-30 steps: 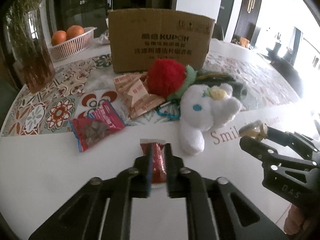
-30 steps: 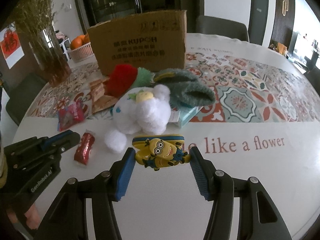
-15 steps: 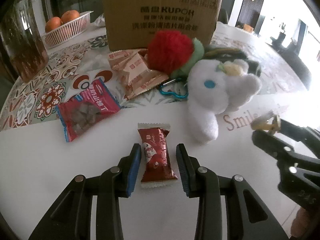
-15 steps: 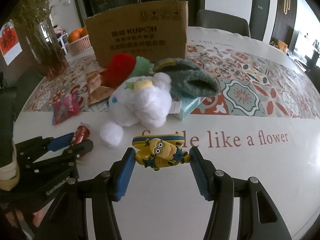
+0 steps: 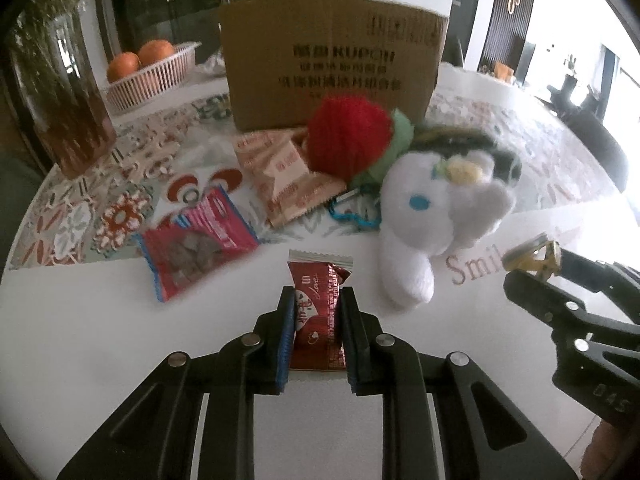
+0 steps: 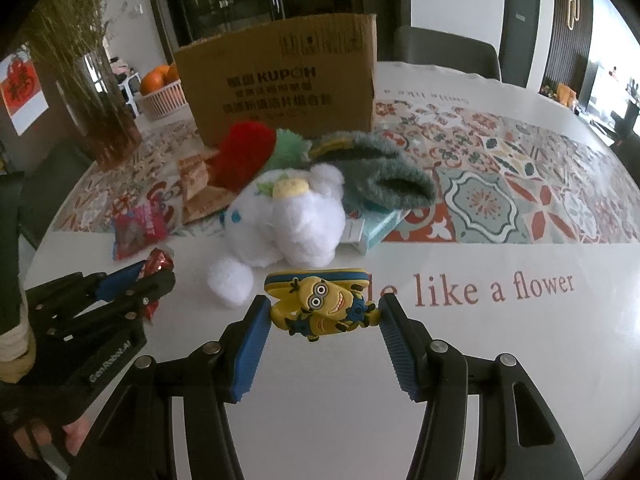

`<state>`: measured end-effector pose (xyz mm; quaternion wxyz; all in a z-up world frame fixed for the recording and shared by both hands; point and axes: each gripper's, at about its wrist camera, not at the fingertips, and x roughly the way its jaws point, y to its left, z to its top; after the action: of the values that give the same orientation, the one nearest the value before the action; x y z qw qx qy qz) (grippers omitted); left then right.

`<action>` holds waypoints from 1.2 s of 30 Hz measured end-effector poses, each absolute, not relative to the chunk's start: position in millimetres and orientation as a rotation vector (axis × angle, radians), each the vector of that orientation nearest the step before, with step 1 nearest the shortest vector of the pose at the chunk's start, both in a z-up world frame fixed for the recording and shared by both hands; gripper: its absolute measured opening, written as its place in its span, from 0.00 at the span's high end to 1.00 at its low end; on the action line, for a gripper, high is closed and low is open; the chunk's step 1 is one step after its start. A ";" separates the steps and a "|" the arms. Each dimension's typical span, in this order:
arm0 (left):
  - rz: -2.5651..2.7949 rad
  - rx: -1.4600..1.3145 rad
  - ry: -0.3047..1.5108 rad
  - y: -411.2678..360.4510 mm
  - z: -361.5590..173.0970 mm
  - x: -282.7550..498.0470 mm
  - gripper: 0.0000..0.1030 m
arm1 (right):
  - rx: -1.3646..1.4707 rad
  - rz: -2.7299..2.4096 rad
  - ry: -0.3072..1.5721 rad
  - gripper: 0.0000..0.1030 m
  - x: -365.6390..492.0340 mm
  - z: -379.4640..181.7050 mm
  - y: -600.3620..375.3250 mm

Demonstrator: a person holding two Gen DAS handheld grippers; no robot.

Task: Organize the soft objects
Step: 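Lift and carry the candy bar and Minion toy over the cardboard box with both grippers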

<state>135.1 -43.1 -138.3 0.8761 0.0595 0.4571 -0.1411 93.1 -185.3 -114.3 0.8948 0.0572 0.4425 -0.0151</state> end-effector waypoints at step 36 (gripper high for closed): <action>-0.277 0.065 0.664 -44.5 -9.5 197.4 0.79 | 0.145 -0.024 0.571 0.45 164.0 -1.9 -203.3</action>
<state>197.4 -44.5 -9.5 0.9355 0.0318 0.3249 -0.1354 164.0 -203.3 -1.9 0.9568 0.0712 0.2815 -0.0117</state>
